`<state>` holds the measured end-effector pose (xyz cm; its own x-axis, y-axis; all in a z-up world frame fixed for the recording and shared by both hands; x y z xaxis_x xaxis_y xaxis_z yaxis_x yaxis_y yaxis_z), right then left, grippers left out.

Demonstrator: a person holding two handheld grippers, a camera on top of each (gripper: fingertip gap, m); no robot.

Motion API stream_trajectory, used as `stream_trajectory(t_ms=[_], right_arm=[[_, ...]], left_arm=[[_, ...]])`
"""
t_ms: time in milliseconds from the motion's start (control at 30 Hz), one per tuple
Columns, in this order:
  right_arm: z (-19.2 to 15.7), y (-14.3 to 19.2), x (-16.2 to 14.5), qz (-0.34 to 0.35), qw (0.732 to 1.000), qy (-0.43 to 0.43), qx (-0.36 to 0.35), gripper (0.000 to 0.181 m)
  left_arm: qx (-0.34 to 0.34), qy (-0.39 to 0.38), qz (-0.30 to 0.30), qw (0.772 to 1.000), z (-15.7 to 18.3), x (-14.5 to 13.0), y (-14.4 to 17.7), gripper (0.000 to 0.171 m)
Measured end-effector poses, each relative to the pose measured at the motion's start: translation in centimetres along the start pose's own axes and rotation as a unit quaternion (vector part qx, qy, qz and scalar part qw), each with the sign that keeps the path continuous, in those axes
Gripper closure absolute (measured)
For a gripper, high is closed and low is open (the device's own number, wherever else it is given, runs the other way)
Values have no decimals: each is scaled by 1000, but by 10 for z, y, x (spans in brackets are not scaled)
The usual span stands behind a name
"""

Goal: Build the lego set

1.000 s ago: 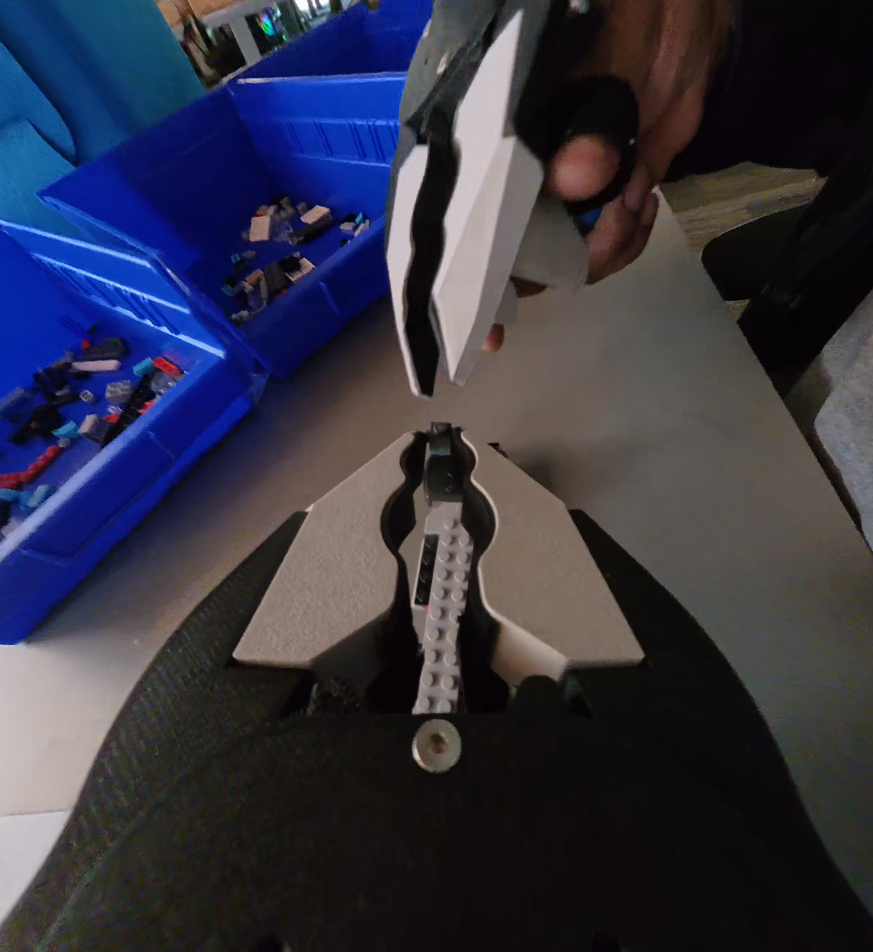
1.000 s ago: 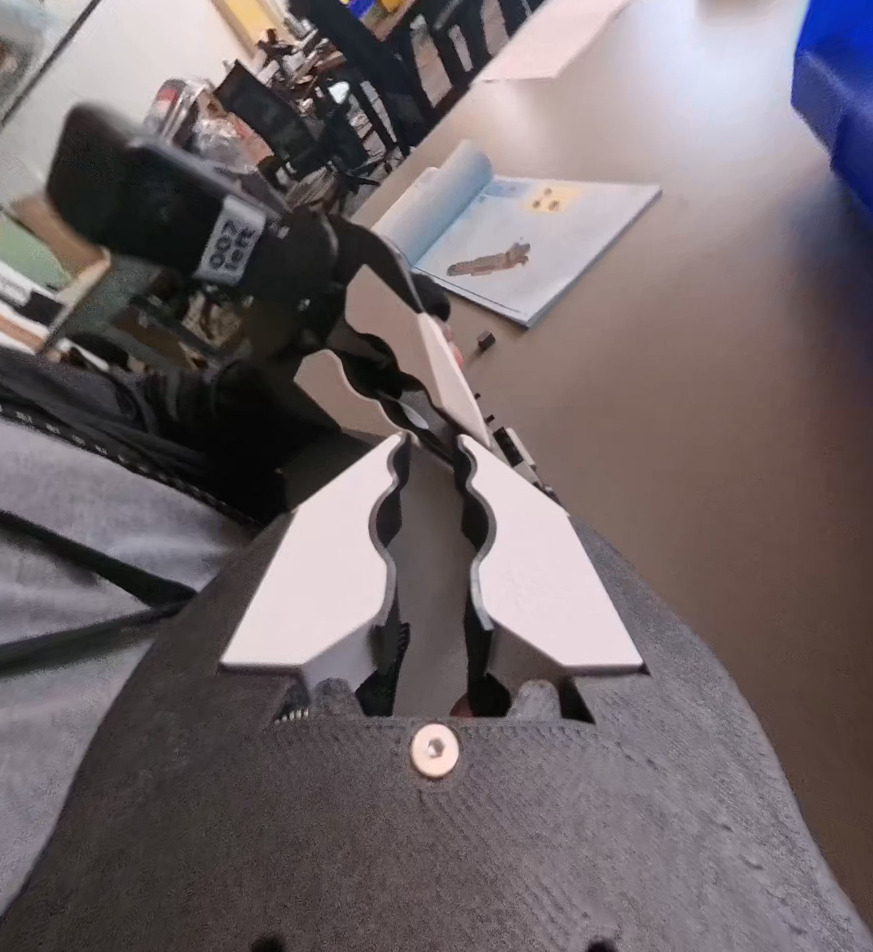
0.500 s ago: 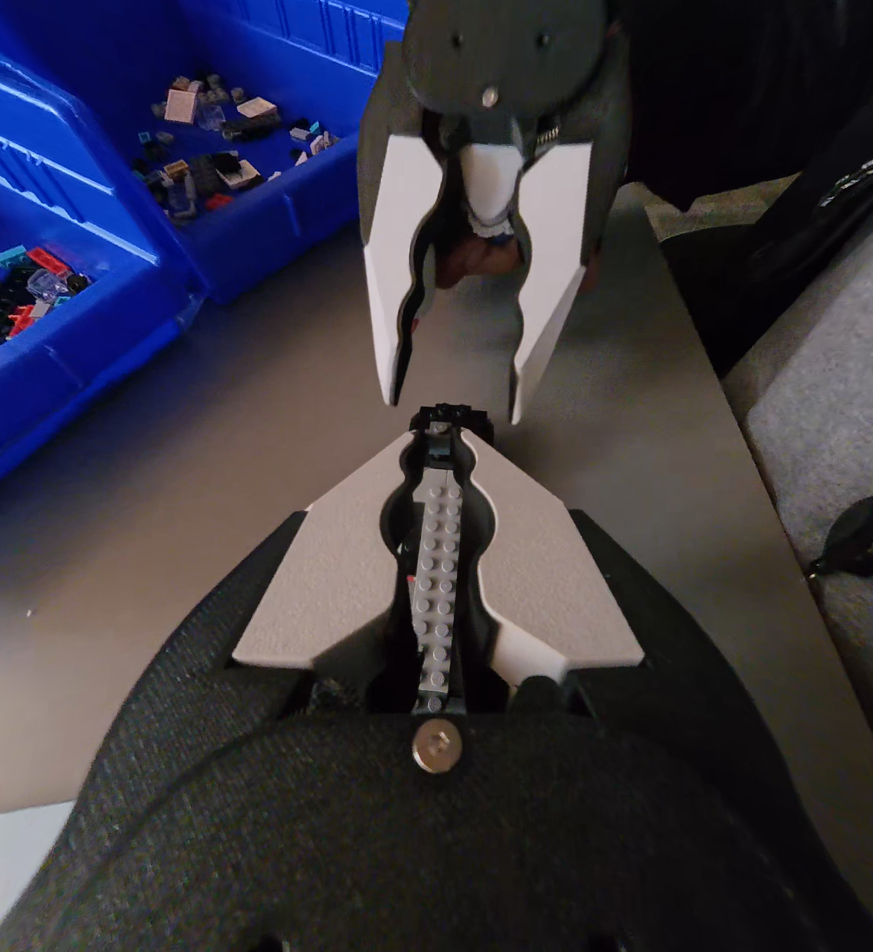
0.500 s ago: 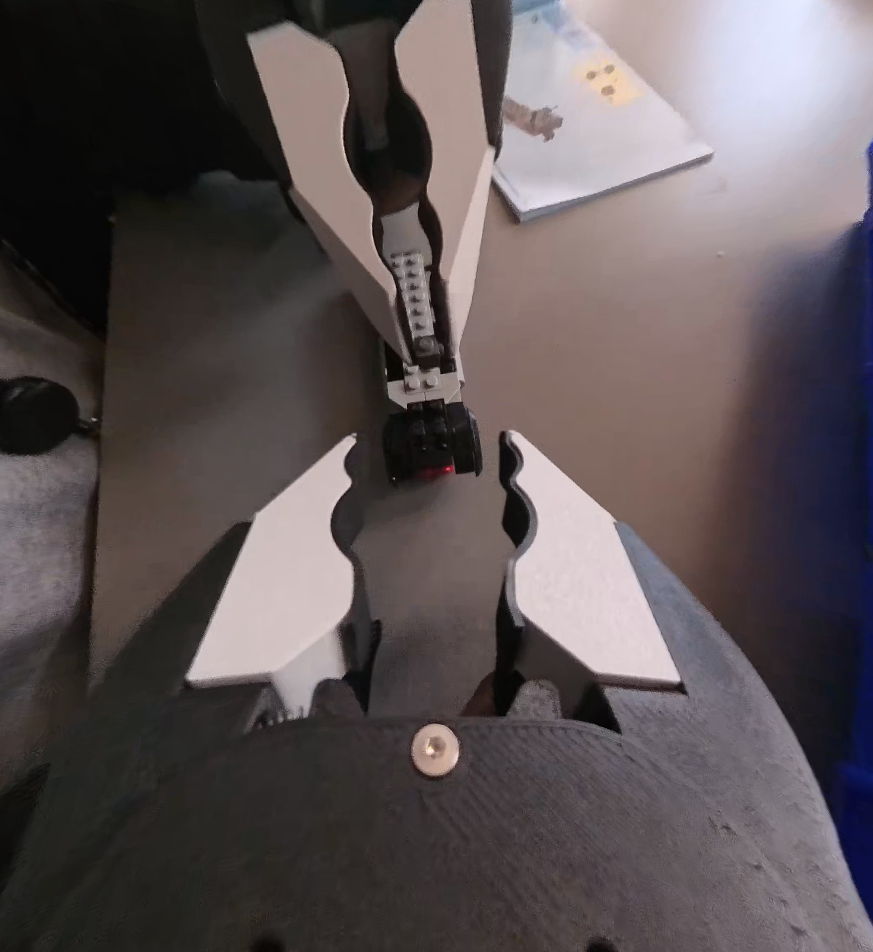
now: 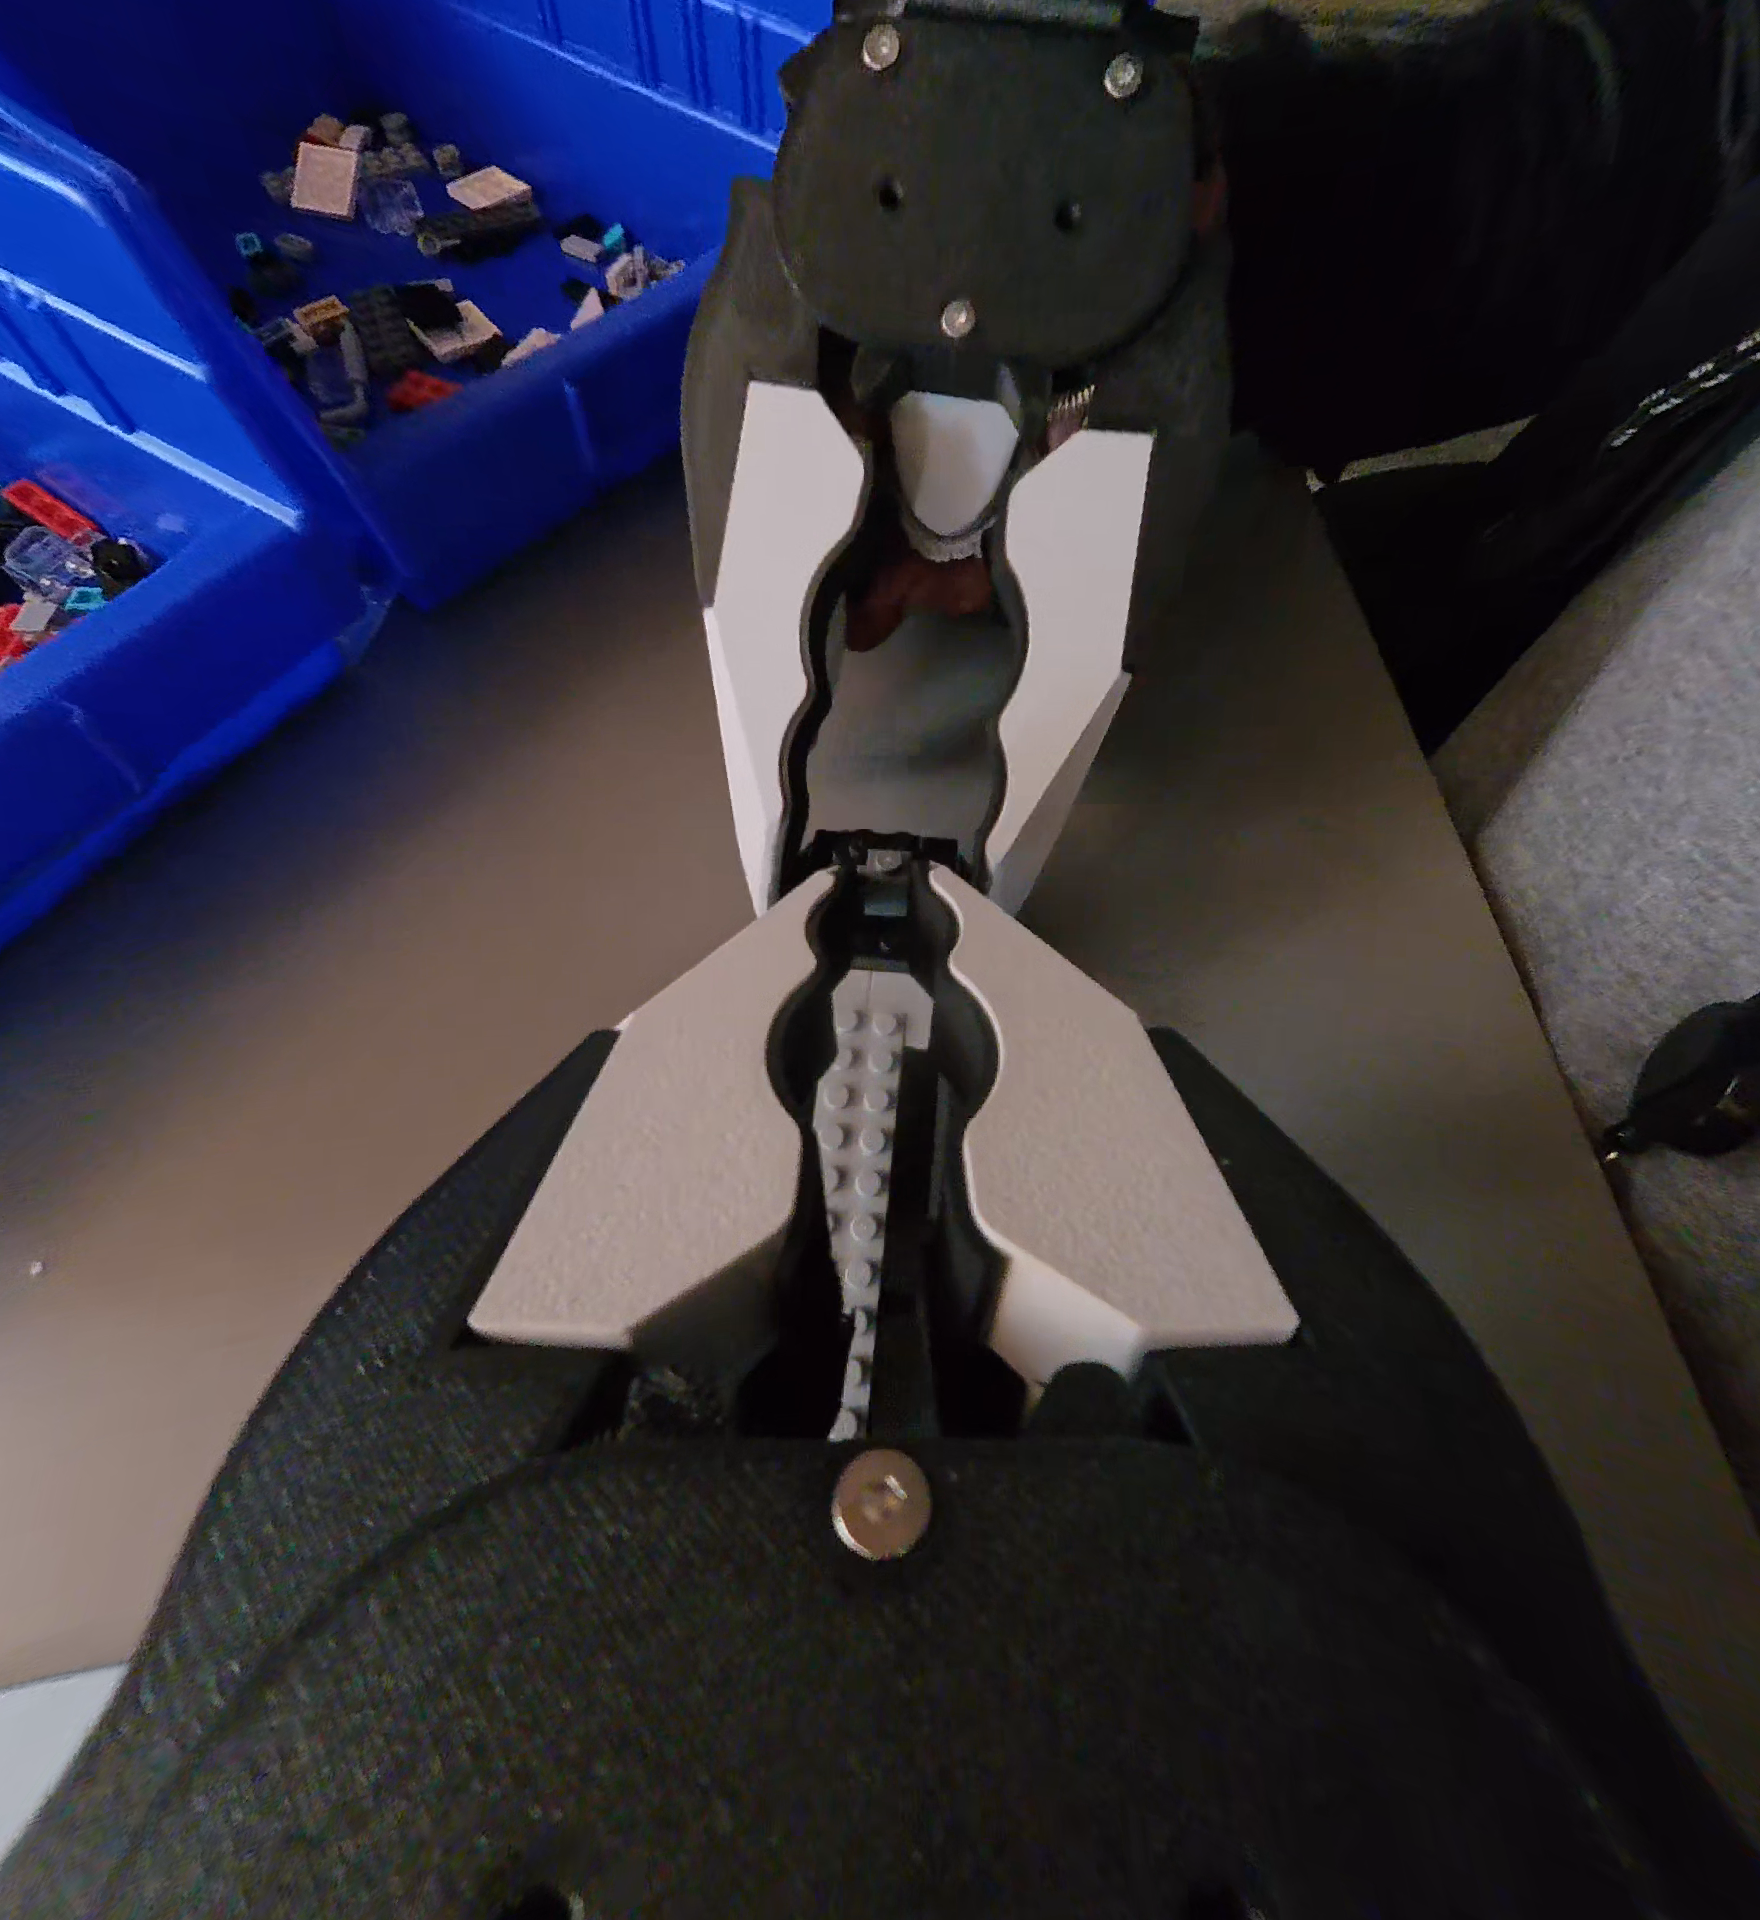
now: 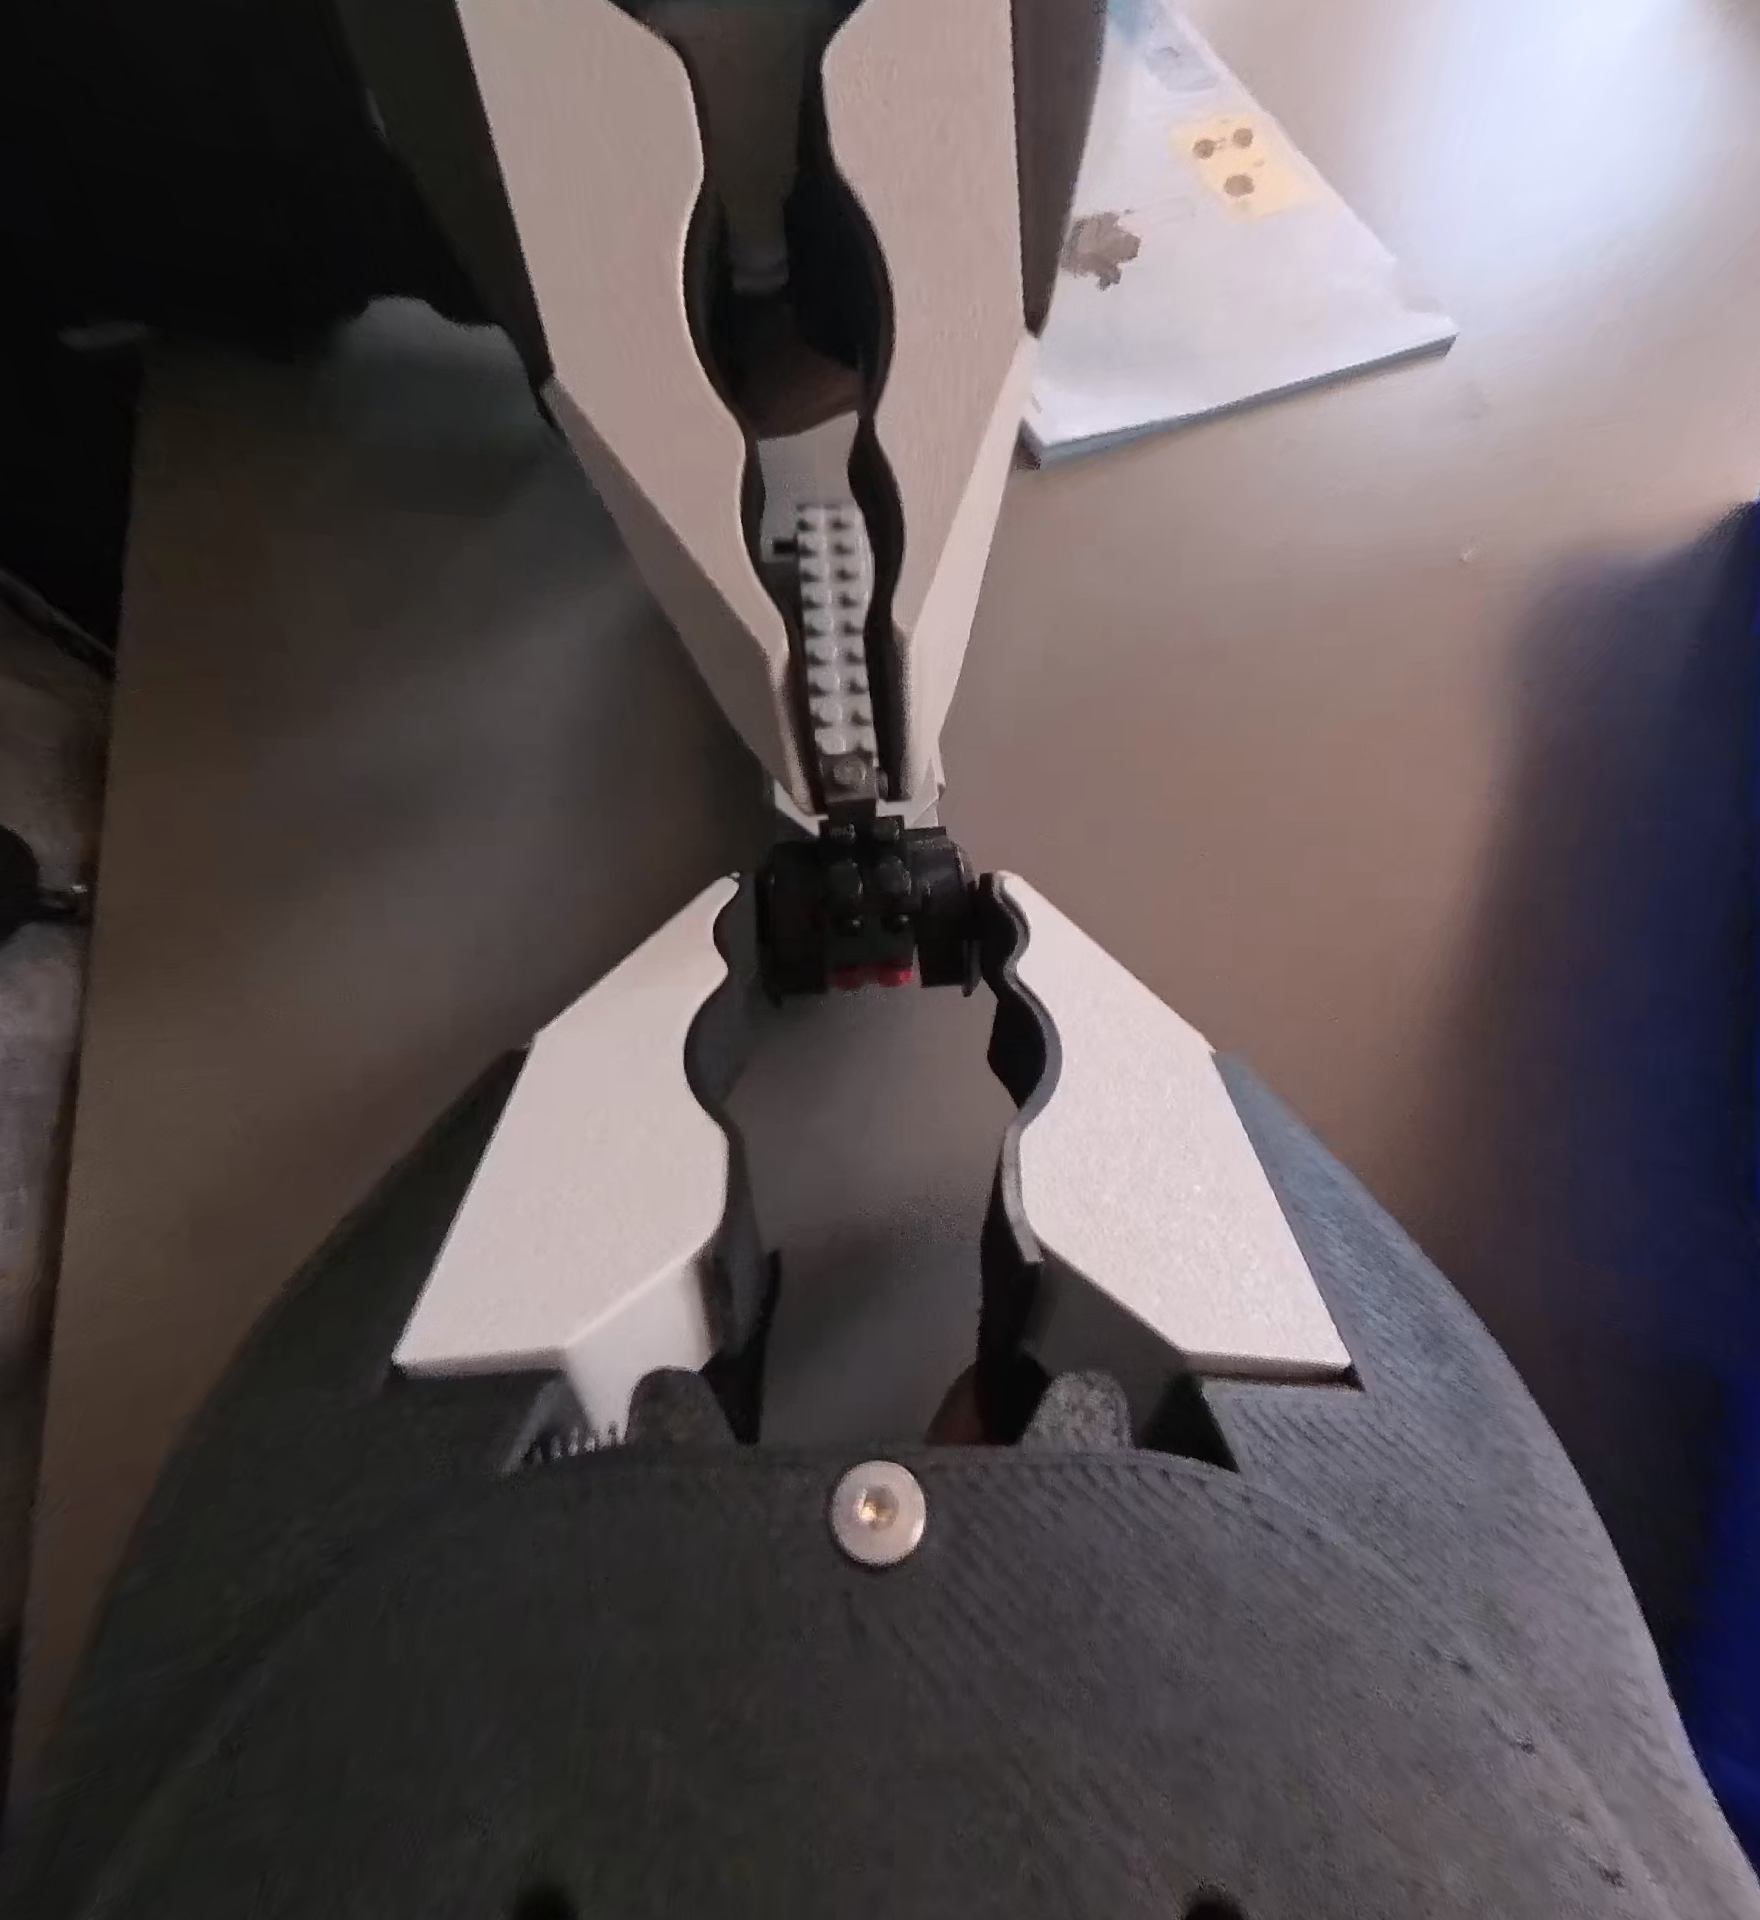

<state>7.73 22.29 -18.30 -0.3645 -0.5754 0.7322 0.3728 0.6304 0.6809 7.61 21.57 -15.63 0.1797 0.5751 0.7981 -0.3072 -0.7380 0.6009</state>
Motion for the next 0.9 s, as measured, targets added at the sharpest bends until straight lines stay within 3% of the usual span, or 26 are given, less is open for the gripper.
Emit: stream_trajectory(t_ms=[233,533,900], right_arm=[[3,10,11,50,999,-19,-2,135],[-6,21,16,79,997,22,0,135],[-6,22,-12,13,995,92,20,134]], left_arm=[[-3,23,26,999,-7,9,13,163],[-15,37,44,998,-4,12,13,163],[-17,55,38,998,-1,10,8,163]])
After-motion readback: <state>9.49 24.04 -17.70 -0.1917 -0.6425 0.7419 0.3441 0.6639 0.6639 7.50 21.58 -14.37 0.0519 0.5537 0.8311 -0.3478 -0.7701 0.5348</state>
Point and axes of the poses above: each gripper's, where its closed fingertips meet, y back along the fingers, x out of its top, z = x × y across the jaws, the point moved 1 cm from there along y, back along the fingers, and after that the axes turned 6 degrees about -z, right-handed, at the moved point
